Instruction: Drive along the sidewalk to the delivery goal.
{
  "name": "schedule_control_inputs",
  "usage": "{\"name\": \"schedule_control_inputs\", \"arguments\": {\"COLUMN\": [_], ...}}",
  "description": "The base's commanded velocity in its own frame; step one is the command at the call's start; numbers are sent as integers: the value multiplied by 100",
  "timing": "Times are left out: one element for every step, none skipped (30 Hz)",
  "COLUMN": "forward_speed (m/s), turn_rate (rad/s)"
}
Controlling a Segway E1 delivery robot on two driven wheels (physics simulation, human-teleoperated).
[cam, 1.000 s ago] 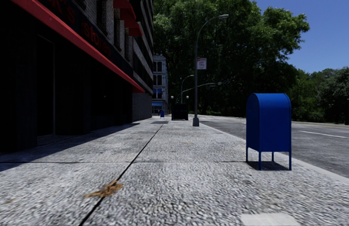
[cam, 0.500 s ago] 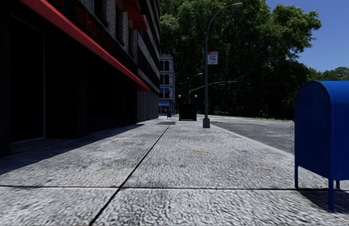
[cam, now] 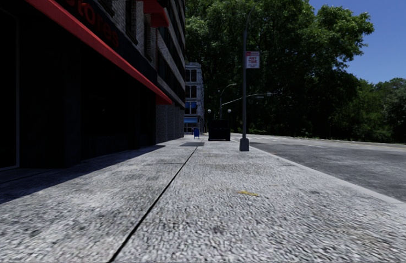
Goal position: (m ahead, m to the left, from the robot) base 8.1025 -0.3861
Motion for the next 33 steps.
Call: {"name": "schedule_control_inputs", "arguments": {"forward_speed": [200,200,200,200,200,200,200,200,200,200,200,200,200,200,200,200,200,200,200,200,200,200,200,200,200,200,200,200,200,200,200,200,200], "turn_rate": [0,0,0,0,0,0,0,0,0,0,0,0,0,0,0,0,-3,-10,-18,-22,-22,-23,-23,-24,-24,-24,-24,-24,-24,-24,-24,-24,0]}}
